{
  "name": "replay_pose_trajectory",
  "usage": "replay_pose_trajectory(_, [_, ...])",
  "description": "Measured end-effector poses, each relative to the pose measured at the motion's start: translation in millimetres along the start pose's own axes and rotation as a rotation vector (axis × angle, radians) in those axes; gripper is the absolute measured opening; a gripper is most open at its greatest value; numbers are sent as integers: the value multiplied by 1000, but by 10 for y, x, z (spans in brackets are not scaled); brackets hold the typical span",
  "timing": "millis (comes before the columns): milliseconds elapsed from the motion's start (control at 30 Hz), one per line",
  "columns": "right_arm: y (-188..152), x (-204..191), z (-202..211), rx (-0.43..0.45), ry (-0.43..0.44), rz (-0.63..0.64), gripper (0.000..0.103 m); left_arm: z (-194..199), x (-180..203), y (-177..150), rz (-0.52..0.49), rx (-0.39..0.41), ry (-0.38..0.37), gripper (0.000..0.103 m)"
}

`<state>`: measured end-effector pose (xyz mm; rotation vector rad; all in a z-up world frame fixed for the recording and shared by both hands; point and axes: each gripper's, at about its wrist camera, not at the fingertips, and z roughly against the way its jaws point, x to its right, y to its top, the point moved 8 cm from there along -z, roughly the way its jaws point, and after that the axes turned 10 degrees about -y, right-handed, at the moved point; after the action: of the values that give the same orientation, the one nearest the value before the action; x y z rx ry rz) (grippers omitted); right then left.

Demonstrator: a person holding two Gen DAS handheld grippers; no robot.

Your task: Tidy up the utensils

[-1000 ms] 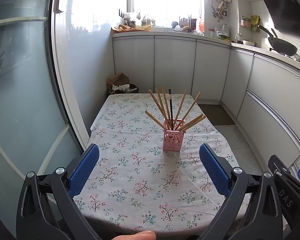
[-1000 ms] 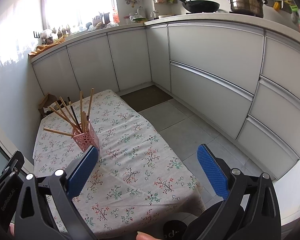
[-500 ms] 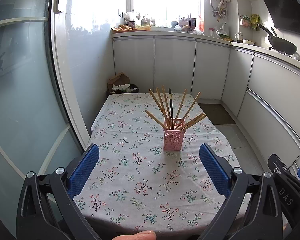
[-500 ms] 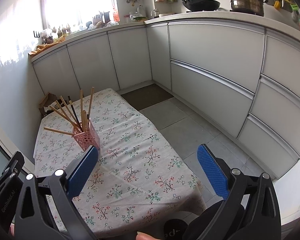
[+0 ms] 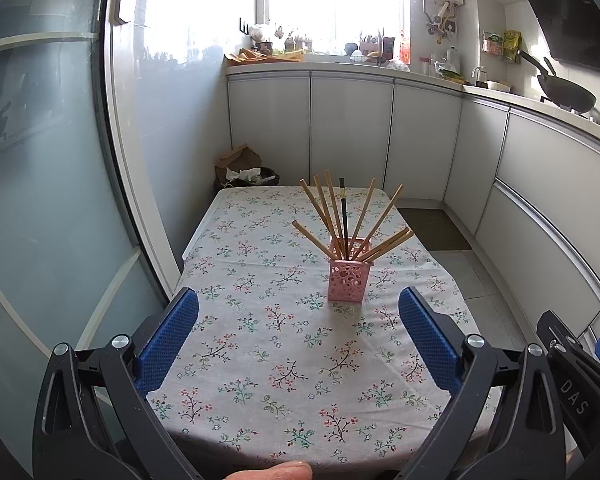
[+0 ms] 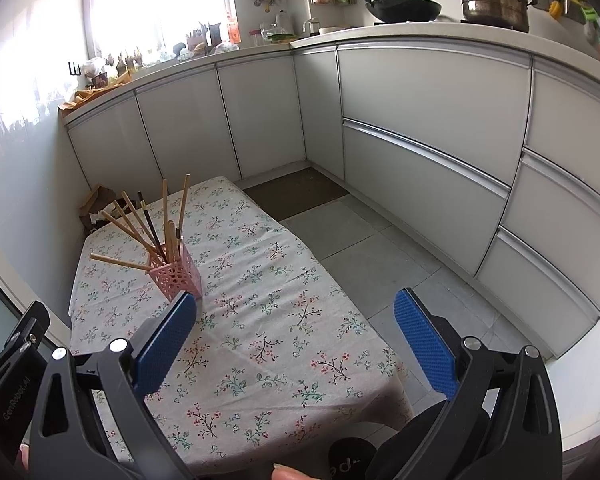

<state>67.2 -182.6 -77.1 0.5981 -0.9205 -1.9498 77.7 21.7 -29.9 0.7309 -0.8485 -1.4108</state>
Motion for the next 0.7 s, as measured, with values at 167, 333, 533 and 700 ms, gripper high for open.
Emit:
replay_pose_trajectory(167, [0,0,2,1,1,0,97,7,8,4,0,-2,3,96])
replay_pose_trajectory(333, [3,-6,0,-2,7,5,97,7,14,10,-3,-2,4,96])
replay_pose_trajectory(533, [10,10,-3,-5,11,9,97,24,3,26,-16,24,26,96])
replay_pose_trajectory(700, [11,14,3,-6,13,9,97,35,19,25,-26,32,17,96])
